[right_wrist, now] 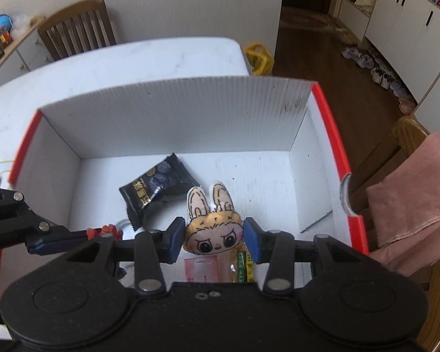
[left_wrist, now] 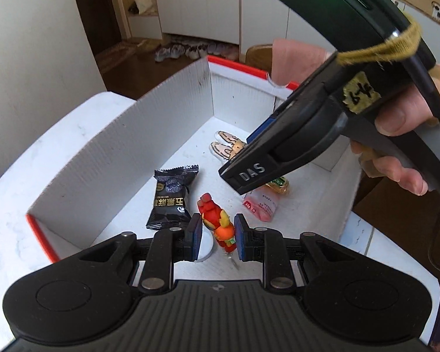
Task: Organize objects
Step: 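Carry both keychains into the red shoebox and open both grippers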
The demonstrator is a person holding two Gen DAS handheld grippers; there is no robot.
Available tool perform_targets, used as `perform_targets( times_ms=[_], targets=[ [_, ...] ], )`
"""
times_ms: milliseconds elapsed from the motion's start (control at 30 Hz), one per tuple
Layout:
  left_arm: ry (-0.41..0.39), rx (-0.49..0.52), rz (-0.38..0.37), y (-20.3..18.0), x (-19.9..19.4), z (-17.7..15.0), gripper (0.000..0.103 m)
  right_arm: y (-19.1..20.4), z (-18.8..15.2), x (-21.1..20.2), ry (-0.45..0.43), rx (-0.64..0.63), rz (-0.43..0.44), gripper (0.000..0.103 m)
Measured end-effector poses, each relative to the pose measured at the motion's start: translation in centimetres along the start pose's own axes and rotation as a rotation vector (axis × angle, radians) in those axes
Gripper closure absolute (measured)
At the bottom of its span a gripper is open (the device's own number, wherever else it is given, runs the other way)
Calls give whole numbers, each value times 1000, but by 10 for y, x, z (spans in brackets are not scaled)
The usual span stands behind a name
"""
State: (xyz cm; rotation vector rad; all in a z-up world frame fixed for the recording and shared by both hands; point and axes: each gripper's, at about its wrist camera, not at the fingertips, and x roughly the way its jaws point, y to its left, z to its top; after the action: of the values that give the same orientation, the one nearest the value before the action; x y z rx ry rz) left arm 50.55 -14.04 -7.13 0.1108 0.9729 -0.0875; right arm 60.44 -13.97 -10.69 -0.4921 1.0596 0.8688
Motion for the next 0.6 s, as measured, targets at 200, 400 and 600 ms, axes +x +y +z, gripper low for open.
perform_targets(
  times_ms=[200, 400, 600],
  targets=[
    [39, -18, -11, 2, 21, 5, 81, -2, 9, 18, 59, -13, -5, 60],
    [104, -47, -32, 5, 41, 7, 81, 0, 9, 26, 97, -23, -22, 60],
    [187, -72, -63, 10, 56, 7, 81, -2, 9, 31, 116, -18, -20, 57]
  ],
)
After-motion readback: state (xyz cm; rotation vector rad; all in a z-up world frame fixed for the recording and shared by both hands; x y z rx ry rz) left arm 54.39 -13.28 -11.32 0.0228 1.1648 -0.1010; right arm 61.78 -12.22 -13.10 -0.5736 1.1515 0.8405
